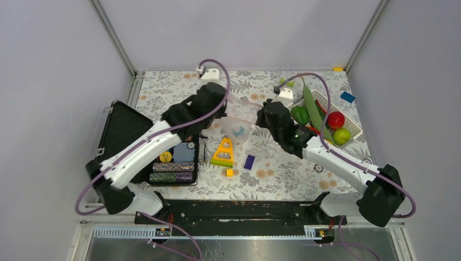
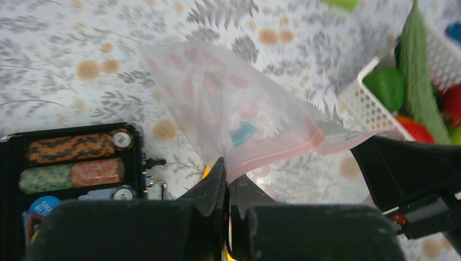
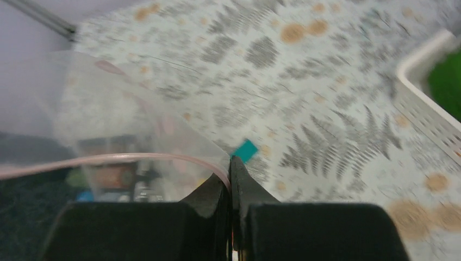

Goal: Place the food in the zip-top bag and seal the zipper
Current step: Open the zipper of the food storage bag at the center of the board, then pick up the fake vegetable from the bin.

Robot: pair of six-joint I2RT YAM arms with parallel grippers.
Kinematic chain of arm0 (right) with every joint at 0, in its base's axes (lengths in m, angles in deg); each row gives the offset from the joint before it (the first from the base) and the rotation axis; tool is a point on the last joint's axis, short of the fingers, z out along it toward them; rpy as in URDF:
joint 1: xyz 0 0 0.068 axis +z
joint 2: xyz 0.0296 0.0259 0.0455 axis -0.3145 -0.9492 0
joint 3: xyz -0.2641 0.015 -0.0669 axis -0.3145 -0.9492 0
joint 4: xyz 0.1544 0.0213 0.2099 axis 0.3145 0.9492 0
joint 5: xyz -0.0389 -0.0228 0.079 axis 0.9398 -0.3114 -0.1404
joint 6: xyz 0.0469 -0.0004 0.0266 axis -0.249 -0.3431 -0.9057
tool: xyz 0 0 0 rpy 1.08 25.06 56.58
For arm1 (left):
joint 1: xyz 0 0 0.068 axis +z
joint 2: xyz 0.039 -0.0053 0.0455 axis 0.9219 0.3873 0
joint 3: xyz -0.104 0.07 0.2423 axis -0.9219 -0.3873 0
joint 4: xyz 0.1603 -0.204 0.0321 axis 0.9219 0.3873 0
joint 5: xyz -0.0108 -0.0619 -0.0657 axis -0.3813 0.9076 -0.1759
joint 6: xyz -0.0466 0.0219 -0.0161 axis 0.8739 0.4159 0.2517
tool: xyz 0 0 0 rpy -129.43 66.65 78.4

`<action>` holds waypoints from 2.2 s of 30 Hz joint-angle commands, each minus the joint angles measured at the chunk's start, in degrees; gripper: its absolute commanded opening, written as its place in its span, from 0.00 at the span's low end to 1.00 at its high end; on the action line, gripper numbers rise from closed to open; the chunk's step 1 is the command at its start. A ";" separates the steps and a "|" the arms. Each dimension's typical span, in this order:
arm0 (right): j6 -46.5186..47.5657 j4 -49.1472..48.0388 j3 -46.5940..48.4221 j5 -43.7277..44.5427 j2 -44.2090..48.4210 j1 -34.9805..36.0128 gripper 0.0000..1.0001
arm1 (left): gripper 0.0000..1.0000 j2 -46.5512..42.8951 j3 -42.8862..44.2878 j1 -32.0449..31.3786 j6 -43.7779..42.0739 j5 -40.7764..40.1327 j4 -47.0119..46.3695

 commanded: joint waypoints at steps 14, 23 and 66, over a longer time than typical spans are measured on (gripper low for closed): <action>14.53 0.46 -8.62 -15.89 12.75 -7.58 0.90 | 0.00 22.10 12.17 0.84 -6.37 25.16 -5.61; 25.60 11.19 5.01 -16.11 7.31 -20.07 1.00 | 0.00 20.28 10.94 1.09 -5.96 25.27 -5.78; 29.41 21.75 52.32 -10.88 -51.73 -39.45 0.69 | 0.00 18.82 7.24 2.44 -4.73 28.27 -8.66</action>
